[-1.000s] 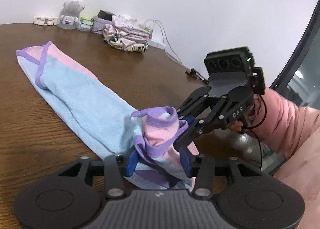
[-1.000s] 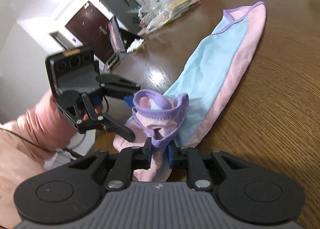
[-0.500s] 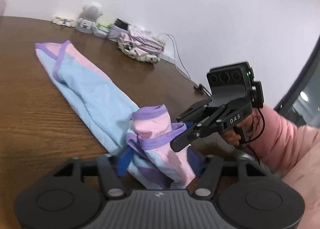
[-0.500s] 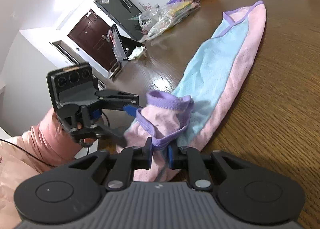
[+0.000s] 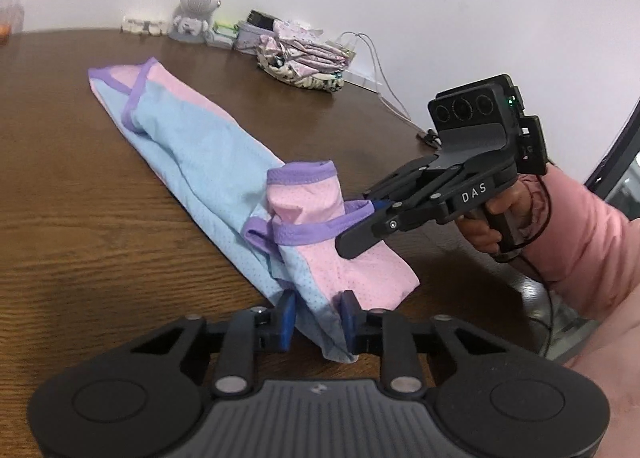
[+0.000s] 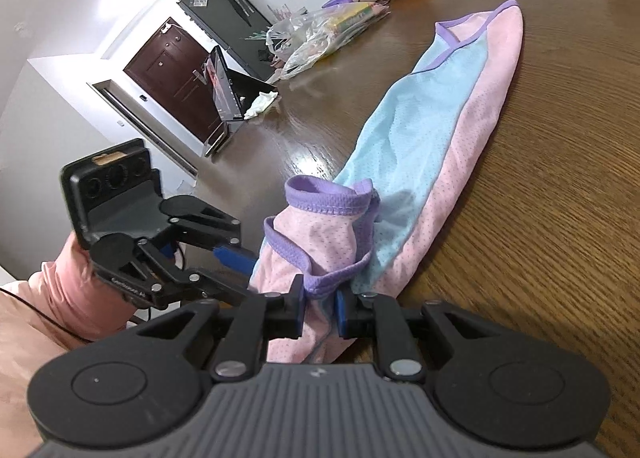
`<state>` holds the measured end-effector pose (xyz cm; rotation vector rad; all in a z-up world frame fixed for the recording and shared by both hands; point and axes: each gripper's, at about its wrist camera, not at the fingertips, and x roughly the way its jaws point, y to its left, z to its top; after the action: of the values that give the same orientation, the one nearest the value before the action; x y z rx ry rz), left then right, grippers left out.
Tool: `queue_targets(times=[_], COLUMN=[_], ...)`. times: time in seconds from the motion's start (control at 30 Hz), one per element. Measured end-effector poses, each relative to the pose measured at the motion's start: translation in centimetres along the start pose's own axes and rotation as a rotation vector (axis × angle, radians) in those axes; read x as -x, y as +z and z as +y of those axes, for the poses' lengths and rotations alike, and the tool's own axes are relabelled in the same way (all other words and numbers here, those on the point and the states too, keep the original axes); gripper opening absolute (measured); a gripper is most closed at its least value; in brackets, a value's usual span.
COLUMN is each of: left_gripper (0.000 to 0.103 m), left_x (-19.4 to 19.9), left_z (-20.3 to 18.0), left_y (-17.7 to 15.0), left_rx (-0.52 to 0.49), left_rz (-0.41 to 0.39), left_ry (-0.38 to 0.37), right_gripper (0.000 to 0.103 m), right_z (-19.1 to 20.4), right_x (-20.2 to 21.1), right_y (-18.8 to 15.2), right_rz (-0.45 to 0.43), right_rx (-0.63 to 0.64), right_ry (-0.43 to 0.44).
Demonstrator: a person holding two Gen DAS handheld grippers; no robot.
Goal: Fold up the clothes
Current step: 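Lay the folded end onto the strip and open both grippers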
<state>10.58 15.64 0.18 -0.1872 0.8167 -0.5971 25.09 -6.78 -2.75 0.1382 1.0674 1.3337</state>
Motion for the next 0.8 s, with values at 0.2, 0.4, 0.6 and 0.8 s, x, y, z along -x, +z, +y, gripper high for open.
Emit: queue_targets(times=[0.2, 0.4, 0.6, 0.8], left_gripper=[0.050, 0.008, 0.008, 0.008], left_x=[3.3, 1.8, -2.3, -2.8], left_z=[-2.3, -5.3, -6.0, -4.6], left_y=[0.6, 1.6, 0.9, -0.5], left_rx=[-0.117, -0.304, -0.401, -0.381], left_rz=[-0.131, -0.145, -0.037, -0.045], left_ry=[0.117, 0.156, 0.235, 0.270], right_gripper=[0.046, 0.026, 0.013, 0.012], right_z=[2.6, 7.9, 9.7, 8.1], right_x=[3.5, 4.4, 0.1, -2.0], right_y=[-0.9, -2.2, -3.7, -3.7], right_rz=[-0.122, -0.214, -0.095, -0.086], right_rx=[0.086, 0.343, 0.501, 0.503], right_ry=[-0.109, -0.274, -0.358, -0.376])
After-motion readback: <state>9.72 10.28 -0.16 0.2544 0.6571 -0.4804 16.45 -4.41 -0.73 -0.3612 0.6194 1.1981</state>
